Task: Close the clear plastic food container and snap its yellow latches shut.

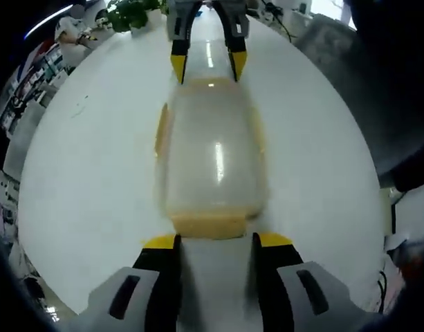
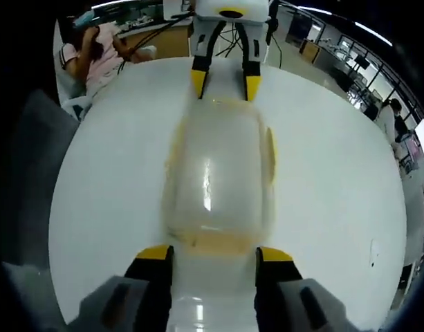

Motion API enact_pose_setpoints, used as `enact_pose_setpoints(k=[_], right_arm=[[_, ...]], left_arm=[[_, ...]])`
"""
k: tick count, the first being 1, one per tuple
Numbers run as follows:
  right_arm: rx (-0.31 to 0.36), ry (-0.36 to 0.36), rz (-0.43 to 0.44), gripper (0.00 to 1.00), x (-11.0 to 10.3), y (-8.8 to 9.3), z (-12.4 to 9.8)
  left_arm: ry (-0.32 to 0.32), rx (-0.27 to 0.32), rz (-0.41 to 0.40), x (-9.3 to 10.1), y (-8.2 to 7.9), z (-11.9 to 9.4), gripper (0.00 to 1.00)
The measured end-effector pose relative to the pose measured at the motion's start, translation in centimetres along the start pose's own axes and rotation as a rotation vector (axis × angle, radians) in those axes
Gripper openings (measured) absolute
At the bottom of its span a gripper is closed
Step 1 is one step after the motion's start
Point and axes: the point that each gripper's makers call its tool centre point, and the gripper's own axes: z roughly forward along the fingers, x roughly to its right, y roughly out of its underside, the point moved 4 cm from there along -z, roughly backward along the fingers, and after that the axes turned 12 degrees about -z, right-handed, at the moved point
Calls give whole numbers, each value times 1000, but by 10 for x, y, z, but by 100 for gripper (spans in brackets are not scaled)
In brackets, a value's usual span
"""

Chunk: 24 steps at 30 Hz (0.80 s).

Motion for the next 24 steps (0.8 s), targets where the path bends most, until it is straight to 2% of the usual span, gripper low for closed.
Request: enact_pose_setpoints(k=[2, 4, 6, 11, 14, 16, 18, 19, 24], right_arm=[[-2, -4, 16, 44, 1, -1, 3], [-1, -38, 37, 40, -1, -1, 2], [13, -34, 37, 38, 2, -1, 3], [20, -40, 28, 38, 3, -3, 4], [25, -38, 33, 38, 4, -3, 4], [28, -35, 39, 38, 4, -3, 4], [29, -34, 42, 38, 4, -3, 3], [30, -34, 42, 38, 4, -3, 4], [30, -33, 47, 38, 4, -3, 4]], left_arm=[[10, 15, 16, 1, -2, 2, 31], [12, 13, 4, 0, -5, 2, 30], [10, 16, 3, 1, -10, 4, 30], [39, 0, 21, 8, -10, 5, 41], [48, 12, -10, 11, -8, 4, 46], [41, 15, -21, 10, -9, 4, 47], [-14, 16, -13, 6, -10, 5, 44], [-16, 29, -58, 6, -12, 5, 42], [-42, 48, -32, 2, -11, 1, 40]])
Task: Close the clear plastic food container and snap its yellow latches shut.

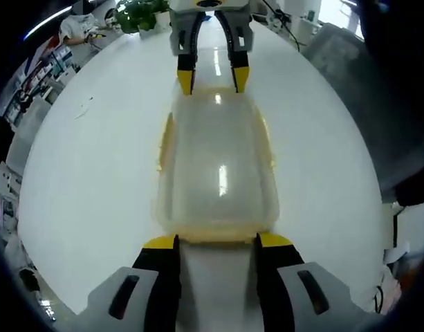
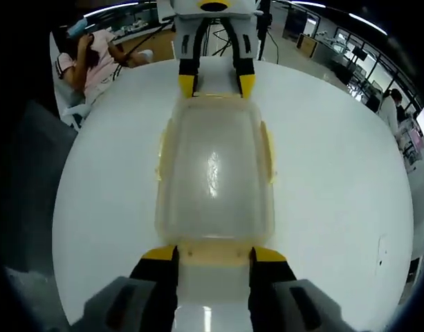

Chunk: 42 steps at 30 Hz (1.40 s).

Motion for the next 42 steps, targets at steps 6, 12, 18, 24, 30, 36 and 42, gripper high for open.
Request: enact_pose_setpoints(k=[6, 12, 18, 24, 30, 36, 42], right_arm=[[-2, 1, -6, 38, 0, 0, 0], [-3, 2, -10, 38, 0, 0, 0], [4, 6, -5, 38, 1, -1, 0], [1, 1, -18, 37, 1, -1, 1], [-6, 0, -23, 37, 2, -1, 1], [3, 15, -34, 36, 5, -6, -11], [21, 24, -44, 36, 3, -12, -27]], left_arm=[[-3, 14, -14, 5, 1, -1, 37], [-16, 19, -9, 5, 0, -4, 37], [-38, -8, 21, 8, 2, -1, 37], [-42, -23, 6, 5, 0, 0, 36], [-60, -15, 0, 6, 1, -1, 34], [-88, -13, -1, 5, -2, -10, 34], [-112, -7, -12, 11, -9, -27, 34]])
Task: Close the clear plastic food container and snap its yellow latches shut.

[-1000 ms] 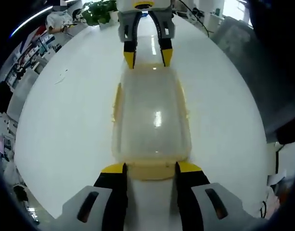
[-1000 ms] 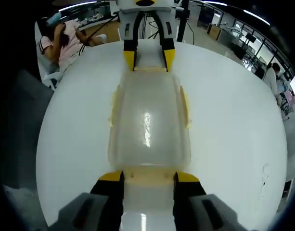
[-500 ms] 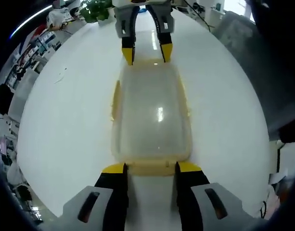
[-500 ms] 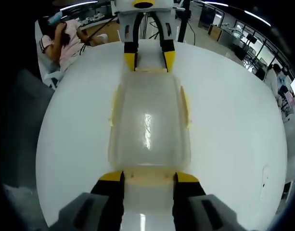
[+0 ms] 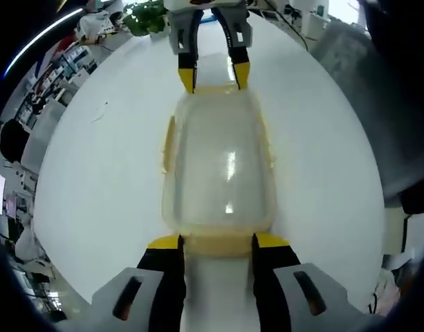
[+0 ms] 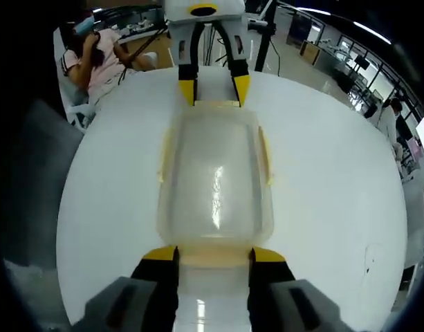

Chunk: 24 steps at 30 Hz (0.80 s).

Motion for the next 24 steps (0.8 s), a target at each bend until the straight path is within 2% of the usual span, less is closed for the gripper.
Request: enact_pose_setpoints(k=[6, 10, 17, 24], right_arm=[[-6, 27, -30, 36, 0, -4, -20], [4, 30, -52, 37, -1, -5, -39], [-13, 51, -52, 36, 1, -3, -61], [-22, 63, -52, 36, -1, 7, -80]], left_arm=[[-29, 3, 0, 3, -14, -20, 34], [-18, 7, -27, 7, -24, -33, 34], [-51, 16, -9, 5, -44, -44, 34], [-60, 30, 4, 5, -63, -48, 34]])
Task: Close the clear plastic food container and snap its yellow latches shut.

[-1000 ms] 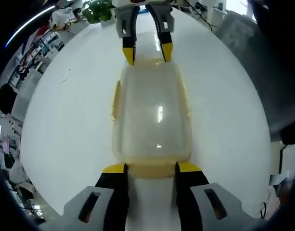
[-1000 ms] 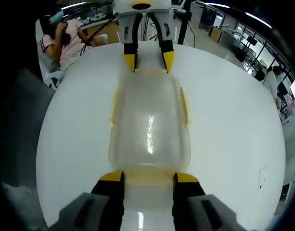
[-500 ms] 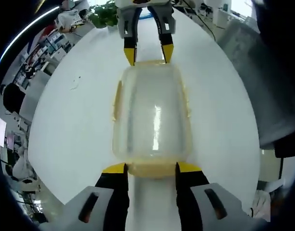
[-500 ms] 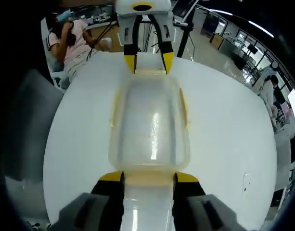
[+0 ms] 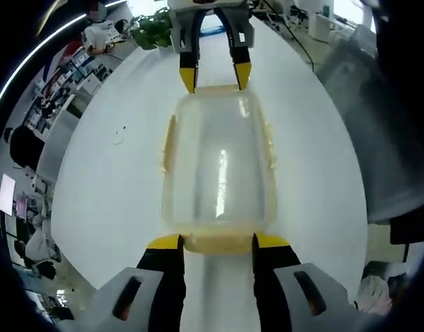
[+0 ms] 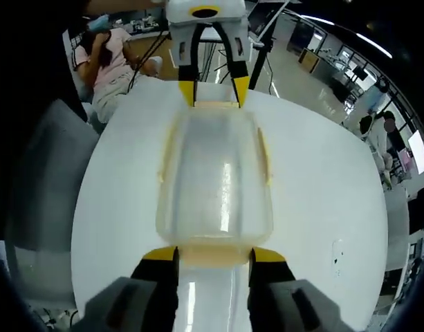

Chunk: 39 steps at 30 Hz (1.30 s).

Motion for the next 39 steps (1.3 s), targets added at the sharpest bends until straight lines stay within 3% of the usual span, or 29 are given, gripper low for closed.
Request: enact_pose_setpoints(k=[19, 39], right_arm=[[-15, 5, 15, 36, -2, 24, -20], [-51, 14, 35, 36, -10, 71, -33]], left_arm=[[-1, 21, 21, -2, -30, 9, 34], [19, 42, 31, 0, -70, 38, 34]])
